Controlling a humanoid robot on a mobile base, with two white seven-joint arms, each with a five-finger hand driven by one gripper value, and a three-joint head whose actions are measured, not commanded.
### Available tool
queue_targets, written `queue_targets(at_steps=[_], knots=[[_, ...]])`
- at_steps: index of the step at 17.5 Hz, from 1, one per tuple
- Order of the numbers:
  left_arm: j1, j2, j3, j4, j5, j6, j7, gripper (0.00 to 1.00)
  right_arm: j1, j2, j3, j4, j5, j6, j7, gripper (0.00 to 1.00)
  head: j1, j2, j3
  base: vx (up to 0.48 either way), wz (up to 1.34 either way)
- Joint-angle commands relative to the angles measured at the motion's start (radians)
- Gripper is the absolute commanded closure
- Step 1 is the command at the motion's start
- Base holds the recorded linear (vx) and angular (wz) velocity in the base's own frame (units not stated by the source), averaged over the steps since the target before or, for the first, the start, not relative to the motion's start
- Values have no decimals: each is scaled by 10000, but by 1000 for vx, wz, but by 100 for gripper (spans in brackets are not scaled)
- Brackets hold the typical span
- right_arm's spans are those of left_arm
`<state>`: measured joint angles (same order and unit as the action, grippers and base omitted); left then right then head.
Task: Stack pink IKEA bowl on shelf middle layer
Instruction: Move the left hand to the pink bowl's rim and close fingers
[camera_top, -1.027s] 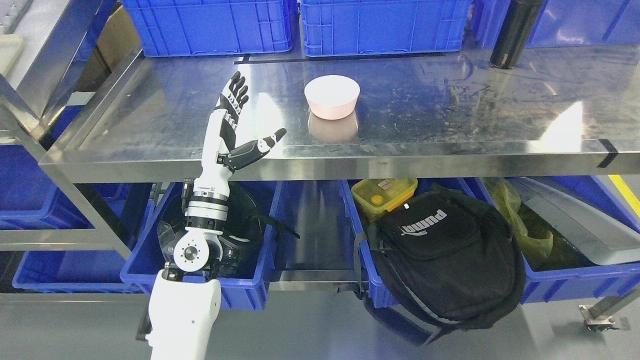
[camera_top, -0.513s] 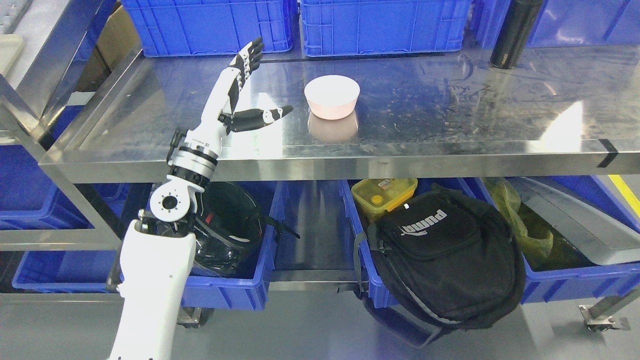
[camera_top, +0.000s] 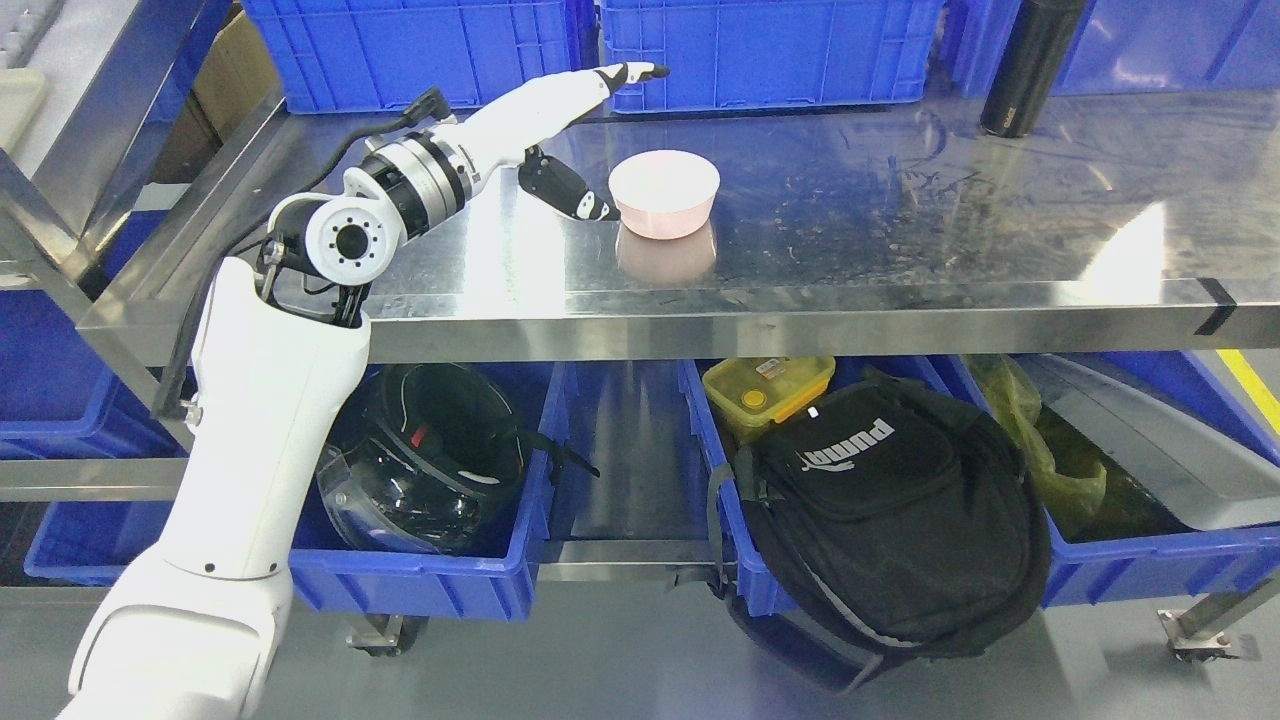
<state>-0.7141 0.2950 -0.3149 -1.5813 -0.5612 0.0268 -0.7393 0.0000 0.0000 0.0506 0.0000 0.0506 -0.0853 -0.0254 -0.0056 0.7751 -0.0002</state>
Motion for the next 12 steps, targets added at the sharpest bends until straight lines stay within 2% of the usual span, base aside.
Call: queue_targets(at_steps=[1,8,12], knots=[[-713,655,-1959,196,-2162,-7,-613,3,215,-175,0,-175,0,24,-7,0,0,0,0,0,0],[-759,471,-2189,1222,-2840,-7,-1458,7,215,-175,0,-175,0,24,-7,0,0,0,0,0,0],[-1018,-218,-2189,2235,-2886,-69,-1381,11,215,-175,0,-175,0,24,-7,0,0,0,0,0,0]])
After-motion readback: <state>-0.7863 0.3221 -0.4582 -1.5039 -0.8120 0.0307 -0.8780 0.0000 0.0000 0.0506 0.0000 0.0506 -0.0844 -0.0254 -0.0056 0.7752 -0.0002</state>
